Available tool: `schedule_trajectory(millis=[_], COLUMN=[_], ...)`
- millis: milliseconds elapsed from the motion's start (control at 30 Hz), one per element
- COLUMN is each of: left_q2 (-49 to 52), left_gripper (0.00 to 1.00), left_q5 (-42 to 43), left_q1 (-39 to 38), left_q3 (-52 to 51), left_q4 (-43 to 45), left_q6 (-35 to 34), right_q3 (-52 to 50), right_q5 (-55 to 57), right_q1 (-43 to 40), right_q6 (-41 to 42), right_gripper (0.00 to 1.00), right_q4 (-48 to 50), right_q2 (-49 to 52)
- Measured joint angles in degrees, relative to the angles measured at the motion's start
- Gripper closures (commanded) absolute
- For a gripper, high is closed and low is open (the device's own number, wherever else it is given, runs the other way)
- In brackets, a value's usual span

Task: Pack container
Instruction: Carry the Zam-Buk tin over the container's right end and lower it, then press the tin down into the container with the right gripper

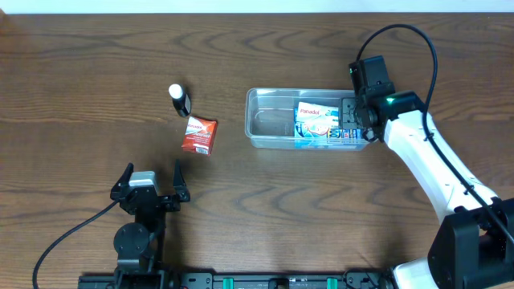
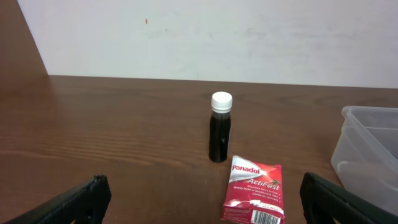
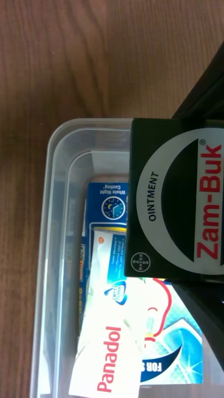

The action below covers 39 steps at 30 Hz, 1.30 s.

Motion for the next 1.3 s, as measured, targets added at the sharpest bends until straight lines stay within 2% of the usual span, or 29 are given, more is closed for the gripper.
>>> schedule_trajectory(millis=[100,167,467,567,633,767,800,1300], left_q2=[0.0,0.0,0.0,0.0,0.0,0.0,0.0,0.0], left_gripper=[0.02,0.02,0.02,0.02,0.02,0.02,0.02,0.02], left_q5=[0.0,0.0,0.0,0.0,0.0,0.0,0.0,0.0], left_q1=[0.0,0.0,0.0,0.0,0.0,0.0,0.0,0.0], left_q3=[0.0,0.0,0.0,0.0,0.0,0.0,0.0,0.0], left_q4=[0.0,0.0,0.0,0.0,0.0,0.0,0.0,0.0], left_q6=[0.0,0.0,0.0,0.0,0.0,0.0,0.0,0.0], right_q3=[0.0,0.0,0.0,0.0,0.0,0.0,0.0,0.0], right_q5=[0.2,0.4,1.3,-0.1,-1.7,-3.8,-4.0,-9.3], right_q1=[0.0,0.0,0.0,0.0,0.0,0.0,0.0,0.0], right_q6=[-0.2,-0.7,-1.3,-2.1,-2.4,-3.1,-2.9,-3.1], right_gripper=[0.11,0.08,0.15,0.22,0.36,0.95,0.99,0.99], right_q4=[0.3,0.1,0.9,1.6,1.9,1.9,1.9,5.0], right_q2=[0.0,0.0,0.0,0.0,0.0,0.0,0.0,3.5])
